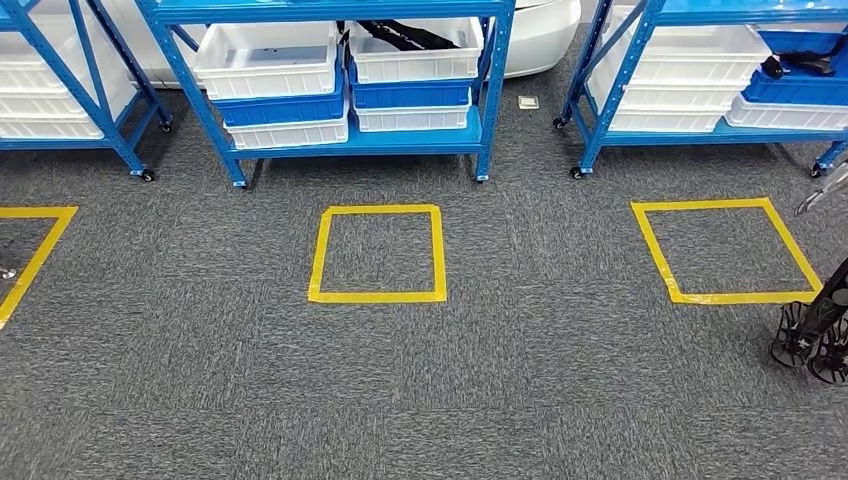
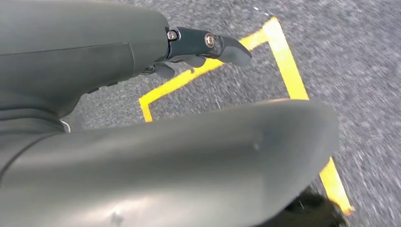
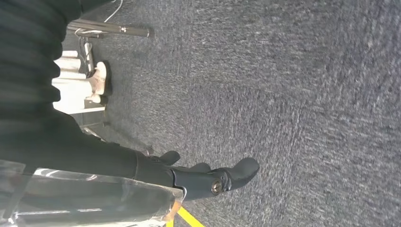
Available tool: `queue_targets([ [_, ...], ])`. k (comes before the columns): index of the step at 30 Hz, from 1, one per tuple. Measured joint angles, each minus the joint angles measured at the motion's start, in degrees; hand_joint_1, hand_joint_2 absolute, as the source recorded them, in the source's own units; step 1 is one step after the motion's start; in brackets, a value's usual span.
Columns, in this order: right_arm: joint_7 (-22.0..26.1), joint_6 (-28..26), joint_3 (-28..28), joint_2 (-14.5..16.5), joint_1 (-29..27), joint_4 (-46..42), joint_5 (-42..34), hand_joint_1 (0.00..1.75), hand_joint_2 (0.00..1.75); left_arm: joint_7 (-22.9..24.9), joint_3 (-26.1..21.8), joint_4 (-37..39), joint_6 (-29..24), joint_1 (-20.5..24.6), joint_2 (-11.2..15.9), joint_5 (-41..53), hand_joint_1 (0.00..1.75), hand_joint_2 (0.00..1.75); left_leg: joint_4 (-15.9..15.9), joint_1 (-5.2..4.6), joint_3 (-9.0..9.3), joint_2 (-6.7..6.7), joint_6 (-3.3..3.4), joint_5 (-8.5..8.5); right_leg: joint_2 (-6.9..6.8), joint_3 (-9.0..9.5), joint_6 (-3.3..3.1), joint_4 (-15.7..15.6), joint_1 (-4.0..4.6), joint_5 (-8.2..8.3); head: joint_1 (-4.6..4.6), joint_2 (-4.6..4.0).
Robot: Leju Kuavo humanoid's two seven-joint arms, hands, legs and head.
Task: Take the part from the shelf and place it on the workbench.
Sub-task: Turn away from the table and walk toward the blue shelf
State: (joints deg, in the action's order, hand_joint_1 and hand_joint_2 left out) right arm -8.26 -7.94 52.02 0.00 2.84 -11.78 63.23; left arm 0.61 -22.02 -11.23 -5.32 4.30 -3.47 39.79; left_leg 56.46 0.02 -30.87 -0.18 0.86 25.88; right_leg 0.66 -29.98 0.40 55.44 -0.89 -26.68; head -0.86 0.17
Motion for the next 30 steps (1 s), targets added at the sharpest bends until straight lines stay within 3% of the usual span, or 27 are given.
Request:
queue_targets([
  [2, -0.1, 0.4, 0.0, 0.0, 0.0, 0.0, 0.2, 0.0, 1.75, 0.0, -0.2, 0.0, -0.1, 0.0, 0.0, 0.0, 0.0, 0.0, -0.1, -0.32, -0.08, -0.02, -0.28, -0.17, -0.05, -0.2, -0.08, 0.1, 0.27, -0.06, 0.02, 0.0],
  [10, 0.0, 0.2, 0.0, -0.1, 0.0, 0.0, 0.5, 0.0, 1.75, -2.1, -0.7, 0.0, -1.1, 0.0, -0.1, -0.2, 0.0, 0.0, 0.0, -1.22, -0.78, -0.03, 0.95, -0.59, -0.06, -0.53, 1.13, -0.5, -0.25, 0.75, 0.04, 0.0],
  [12, 0.0, 0.2, 0.0, 0.0, 0.0, 0.0, 0.5, 0.0, 1.75, -3.2, -1.2, 0.0, -2.0, 0.0, -0.1, -0.8, 0.0, 0.0, 0.0, -1.42, -1.03, -0.06, 1.74, -0.46, -0.08, -0.49, 1.91, -0.5, -0.64, 1.21, -0.03, 0.0],
  [14, 0.0, 0.3, 0.0, 0.1, -0.1, 0.0, 0.6, 0.0, 1.75, -4.1, -1.8, 0.0, -2.9, 0.0, -0.1, -1.2, 0.0, 0.0, -0.4, -1.32, -1.07, -0.1, 2.93, -0.27, -0.13, -0.59, 2.96, 0.3, -0.81, 1.84, 0.0, 0.0],
  [15, -0.1, 0.3, 0.0, 0.1, -0.1, 0.0, 0.6, 0.0, 1.75, -4.4, -2.1, 0.0, -3.3, 0.0, -0.1, -1.4, 0.0, 0.0, -0.8, -1.17, -0.9, -0.09, 3.47, -0.25, -0.18, -0.83, 3.08, 1.1, -0.77, 1.68, 0.08, 0.0],
  [16, -0.1, 0.3, 0.0, 0.1, -0.1, 0.0, 0.7, 0.0, 1.75, -4.7, -2.3, -0.1, -3.5, 0.0, -0.2, -1.5, 0.0, 0.0, -0.9, -1.08, -0.75, -0.06, 3.92, -0.26, -0.23, -1.49, 2.89, 2.5, -0.75, 0.85, 0.17, 0.0],
  [18, -0.1, 0.3, 0.0, 0.1, 0.0, 0.0, 0.7, 0.0, 1.75, -4.9, -2.6, -0.1, -3.7, 0.0, -0.2, -1.7, 0.0, 0.0, -1.0, -0.98, -0.62, -0.01, 4.37, -0.24, -0.29, -4.4, 1.86, 8.5, -0.78, -2.58, 0.29, 0.0],
  [20, -0.1, 0.3, 0.0, 0.1, -0.1, 0.0, 0.8, 0.0, 1.75, -5.1, -3.0, -0.1, -4.2, 0.0, -0.2, -1.8, 0.0, 0.0, -0.9, -0.98, -0.65, -0.01, 4.27, -0.02, -0.28, -8.05, 1.57, 15.8, -0.71, -5.7, 0.33, 0.0],
  [21, -0.1, 0.3, 0.1, 0.0, -0.2, 0.0, 0.8, 0.0, 1.75, -5.2, -3.3, -0.1, -4.7, -0.1, -0.2, -1.9, 0.0, 0.0, -0.9, -0.96, -0.51, -0.01, 4.08, 0.13, -0.29, -8.74, 1.81, 17.1, -0.69, -6.1, 0.36, 0.0],
  [22, -0.1, 0.3, 0.1, 0.0, -0.4, 0.0, 0.9, 0.0, 1.75, -5.3, -3.5, -0.1, -5.1, -0.1, -0.3, -2.0, 0.0, 0.0, -0.8, -0.9, -0.22, -0.02, 3.82, 0.32, -0.32, -8.17, 2.22, 15.9, -0.72, -5.51, 0.36, 0.0],
  [24, -0.1, 0.3, 0.1, -0.1, -0.5, 0.0, 1.0, 0.0, 1.75, -5.5, -3.9, -0.1, -5.7, -0.2, -0.3, -2.3, 0.0, 0.0, -0.7, -0.71, 0.66, 0.0, 3.07, 0.9, -0.54, -4.3, 3.51, 8.0, -1.05, -2.22, 0.39, 0.0],
  [25, -0.1, 0.3, 0.1, -0.1, -0.5, 0.0, 1.0, 0.0, 1.75, -5.6, -4.1, -0.1, -5.8, -0.2, -0.3, -2.4, 0.0, 0.0, -0.7, -0.7, 1.08, 0.05, 2.62, 1.26, -0.7, -2.55, 3.64, 4.1, -1.05, -1.29, 0.41, 0.0],
  [26, 0.0, 0.3, 0.2, -0.1, -0.5, 0.0, 1.0, 0.0, 1.75, -5.6, -4.3, -0.1, -5.9, -0.2, -0.3, -2.4, 0.0, 0.0, -0.6, -0.76, 1.33, 0.11, 2.15, 1.62, -0.89, -1.42, 3.25, 1.6, -0.94, -0.92, 0.42, 0.0],
  [27, 0.0, 0.3, 0.2, 0.0, -0.5, 0.0, 1.0, 0.0, 1.75, -5.7, -4.5, -0.1, -6.0, -0.2, -0.2, -2.4, 0.0, 0.0, -0.5, -0.86, 1.54, 0.18, 1.68, 1.98, -0.98, -0.99, 2.38, 0.6, -0.79, -1.11, 0.36, 0.0],
  [28, 0.0, 0.3, 0.3, 0.0, -0.5, 0.0, 1.0, 0.0, 1.75, -5.7, -4.7, -0.1, -6.1, -0.2, -0.2, -2.4, 0.0, 0.0, -0.3, -0.88, 1.82, 0.2, 1.28, 2.23, -0.97, -0.93, 1.33, 0.5, -0.61, -1.61, 0.29, 0.0],
  [30, 0.0, 0.4, 0.4, 0.1, -0.7, 0.0, 1.1, 0.0, 1.75, -5.8, -4.8, -0.1, -6.3, -0.2, -0.1, -2.4, 0.0, 0.0, 0.8, -0.51, 1.99, 0.23, 0.59, 2.66, -0.77, 0.28, -0.02, 0.4, -0.75, -1.64, 0.15, 0.0],
])
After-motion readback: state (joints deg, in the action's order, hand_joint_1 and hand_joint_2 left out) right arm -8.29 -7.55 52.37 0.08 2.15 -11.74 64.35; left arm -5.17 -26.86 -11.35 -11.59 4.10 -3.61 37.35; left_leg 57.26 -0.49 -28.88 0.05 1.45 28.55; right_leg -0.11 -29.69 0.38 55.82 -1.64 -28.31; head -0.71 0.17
